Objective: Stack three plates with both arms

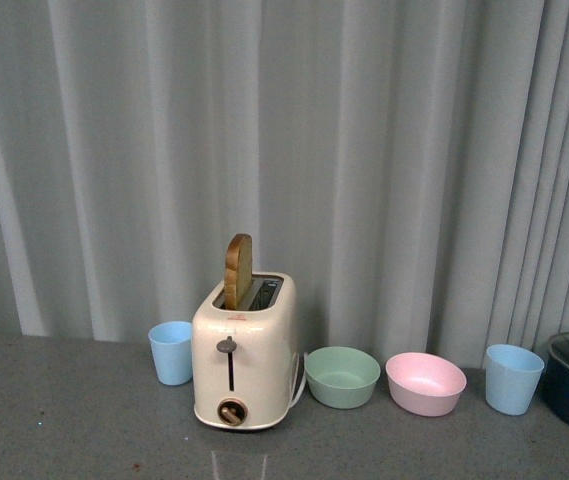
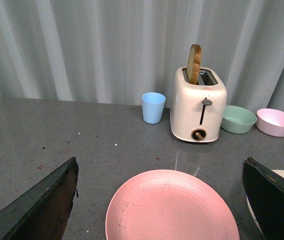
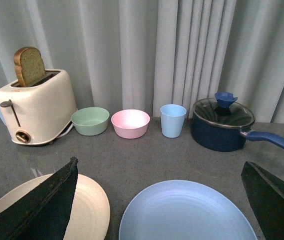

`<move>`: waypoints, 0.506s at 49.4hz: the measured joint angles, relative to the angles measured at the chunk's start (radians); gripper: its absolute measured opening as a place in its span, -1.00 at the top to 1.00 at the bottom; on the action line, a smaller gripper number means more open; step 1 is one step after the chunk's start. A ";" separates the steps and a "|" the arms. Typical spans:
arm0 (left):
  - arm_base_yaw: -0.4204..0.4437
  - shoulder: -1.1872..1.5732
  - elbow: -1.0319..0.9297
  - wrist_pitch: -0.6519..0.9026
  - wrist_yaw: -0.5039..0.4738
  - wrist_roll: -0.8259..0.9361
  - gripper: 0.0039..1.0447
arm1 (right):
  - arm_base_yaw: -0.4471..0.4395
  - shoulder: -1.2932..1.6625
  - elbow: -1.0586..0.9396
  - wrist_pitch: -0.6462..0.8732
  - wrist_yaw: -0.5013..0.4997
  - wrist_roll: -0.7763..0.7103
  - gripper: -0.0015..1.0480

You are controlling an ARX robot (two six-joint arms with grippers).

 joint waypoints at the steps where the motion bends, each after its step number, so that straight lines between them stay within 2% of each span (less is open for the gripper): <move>1: 0.000 0.000 0.000 0.000 0.000 0.000 -0.87 | 0.000 0.000 0.000 0.000 0.000 0.000 -0.86; 25: 0.000 0.000 0.000 0.000 0.000 0.000 -0.87 | 0.000 0.000 0.000 0.000 0.000 0.000 -0.86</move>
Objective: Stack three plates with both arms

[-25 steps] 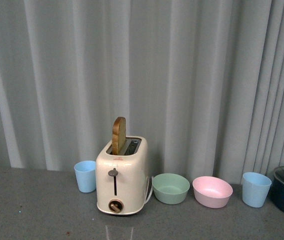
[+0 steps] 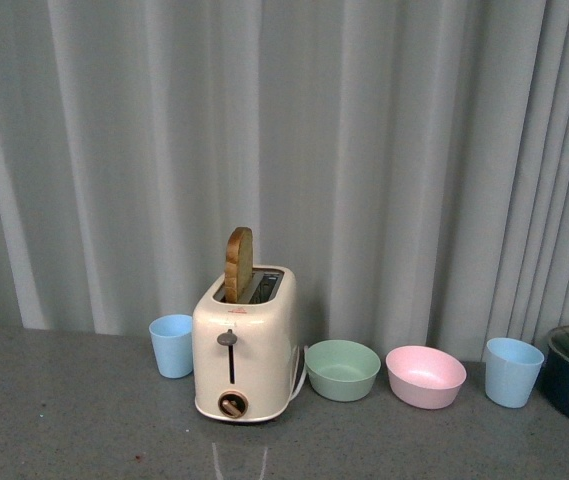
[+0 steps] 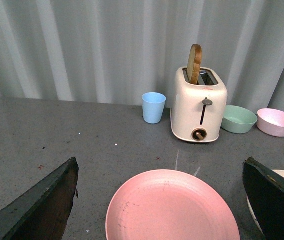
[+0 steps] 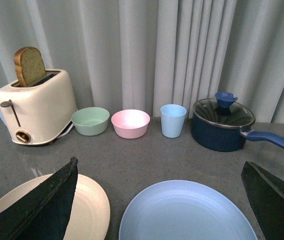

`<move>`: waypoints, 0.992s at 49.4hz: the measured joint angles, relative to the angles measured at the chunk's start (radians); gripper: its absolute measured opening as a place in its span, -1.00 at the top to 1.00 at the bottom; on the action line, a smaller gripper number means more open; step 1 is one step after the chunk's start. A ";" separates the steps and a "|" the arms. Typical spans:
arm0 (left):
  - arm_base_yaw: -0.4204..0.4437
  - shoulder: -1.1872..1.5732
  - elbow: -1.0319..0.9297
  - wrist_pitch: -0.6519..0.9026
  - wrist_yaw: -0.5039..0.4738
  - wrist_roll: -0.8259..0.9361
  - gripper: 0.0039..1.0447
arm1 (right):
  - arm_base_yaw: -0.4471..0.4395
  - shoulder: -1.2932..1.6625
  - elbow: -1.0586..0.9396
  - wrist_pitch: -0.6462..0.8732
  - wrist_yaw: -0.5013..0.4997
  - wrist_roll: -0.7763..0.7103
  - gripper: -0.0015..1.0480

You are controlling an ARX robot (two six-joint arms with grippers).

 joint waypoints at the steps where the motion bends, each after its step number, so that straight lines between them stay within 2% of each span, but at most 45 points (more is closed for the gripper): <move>1: 0.000 0.000 0.000 0.000 0.000 0.000 -0.87 | 0.000 0.000 0.000 0.000 0.000 0.000 -0.86; 24: 0.002 0.002 0.002 -0.002 0.008 0.000 -0.87 | 0.000 0.000 0.000 0.000 0.000 0.000 -0.86; 25: 0.009 0.011 0.005 -0.014 0.026 0.005 -0.87 | 0.000 0.000 0.000 0.000 0.000 0.000 -0.86; 26: 0.029 0.036 0.023 -0.068 0.087 0.029 -0.87 | 0.000 0.000 0.000 0.000 0.000 0.000 -0.86; 29: 0.109 0.201 0.126 -0.297 0.331 0.106 -0.87 | 0.000 0.000 0.000 0.000 0.000 0.000 -0.86; 30: 0.119 0.252 0.151 -0.335 0.380 0.115 -0.87 | -0.001 0.000 0.000 0.000 -0.005 0.000 -0.86; 31: 0.128 0.327 0.180 -0.347 0.426 0.137 -0.87 | -0.001 0.000 0.000 0.000 -0.003 0.000 -0.86; 36: 0.107 0.630 0.316 -0.195 0.469 0.200 -0.87 | -0.001 0.000 0.000 0.000 0.000 0.000 -0.86; 42: 0.070 1.025 0.508 -0.056 0.380 0.271 -0.87 | -0.001 0.000 0.000 0.000 -0.002 0.000 -0.86; 44: 0.064 1.201 0.596 -0.063 0.339 0.306 -0.87 | -0.001 0.000 0.000 0.000 -0.002 0.000 -0.86; 49: 0.061 1.434 0.726 -0.089 0.287 0.346 -0.87 | -0.001 0.000 0.000 0.000 -0.001 0.000 -0.86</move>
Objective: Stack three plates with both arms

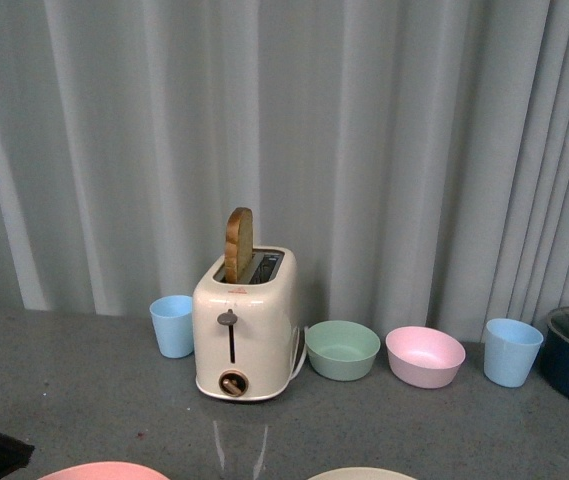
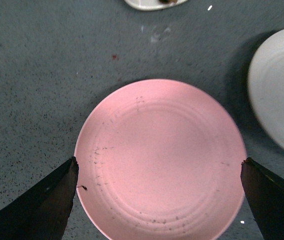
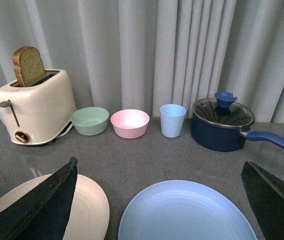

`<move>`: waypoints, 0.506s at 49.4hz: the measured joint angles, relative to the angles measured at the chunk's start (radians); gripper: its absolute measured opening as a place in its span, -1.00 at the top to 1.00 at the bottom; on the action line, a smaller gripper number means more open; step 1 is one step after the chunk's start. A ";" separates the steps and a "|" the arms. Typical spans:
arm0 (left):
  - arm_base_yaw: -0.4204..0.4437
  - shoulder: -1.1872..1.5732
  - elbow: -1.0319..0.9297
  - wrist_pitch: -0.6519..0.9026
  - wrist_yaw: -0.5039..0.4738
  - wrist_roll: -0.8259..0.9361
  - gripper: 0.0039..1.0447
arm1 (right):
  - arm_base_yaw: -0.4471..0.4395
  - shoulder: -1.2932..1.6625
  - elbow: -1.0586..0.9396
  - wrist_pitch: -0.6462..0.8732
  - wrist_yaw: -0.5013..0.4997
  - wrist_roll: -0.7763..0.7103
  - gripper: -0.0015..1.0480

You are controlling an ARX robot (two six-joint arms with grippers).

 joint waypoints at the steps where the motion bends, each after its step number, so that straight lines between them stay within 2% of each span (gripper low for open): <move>1: 0.000 0.043 0.030 -0.014 0.000 0.008 -0.87 | 0.000 0.000 0.000 0.000 0.000 0.000 -0.86; 10: 0.021 0.312 0.239 -0.117 -0.037 0.049 -0.87 | 0.000 0.000 0.000 0.000 -0.001 0.000 -0.86; 25: 0.078 0.461 0.389 -0.208 -0.048 0.129 -0.87 | 0.000 0.000 0.000 0.000 -0.001 0.000 -0.86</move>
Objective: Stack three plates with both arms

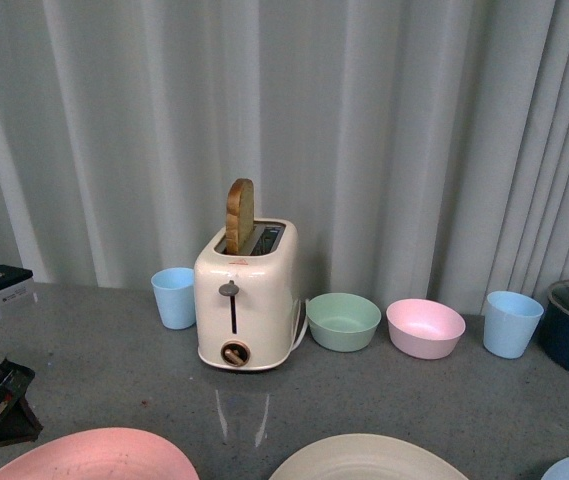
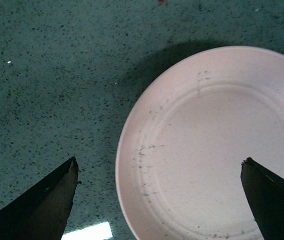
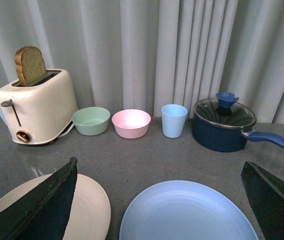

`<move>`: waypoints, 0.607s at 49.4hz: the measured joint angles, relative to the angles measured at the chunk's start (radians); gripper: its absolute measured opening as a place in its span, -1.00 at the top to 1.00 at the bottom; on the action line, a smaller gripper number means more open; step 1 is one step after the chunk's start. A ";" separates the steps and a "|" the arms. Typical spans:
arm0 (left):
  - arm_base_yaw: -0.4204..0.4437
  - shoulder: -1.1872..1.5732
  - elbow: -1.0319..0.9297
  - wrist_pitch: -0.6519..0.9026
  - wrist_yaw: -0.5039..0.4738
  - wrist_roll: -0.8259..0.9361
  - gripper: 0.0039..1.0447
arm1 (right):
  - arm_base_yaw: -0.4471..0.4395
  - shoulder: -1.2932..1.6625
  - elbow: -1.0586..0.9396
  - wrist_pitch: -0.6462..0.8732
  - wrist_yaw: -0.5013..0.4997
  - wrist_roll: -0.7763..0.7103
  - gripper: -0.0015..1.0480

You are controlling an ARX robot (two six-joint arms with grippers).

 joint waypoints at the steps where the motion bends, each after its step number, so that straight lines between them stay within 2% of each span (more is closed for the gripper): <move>1: 0.002 0.005 0.002 -0.001 -0.002 0.006 -0.87 | 0.000 0.000 0.000 0.000 0.000 0.000 -0.86; 16: 0.092 0.088 0.025 -0.016 -0.027 0.105 -0.87 | 0.000 0.000 0.000 0.000 0.000 0.000 -0.86; 30: 0.123 0.116 -0.032 0.046 -0.009 0.106 -0.87 | 0.000 0.000 0.000 0.000 0.000 0.000 -0.86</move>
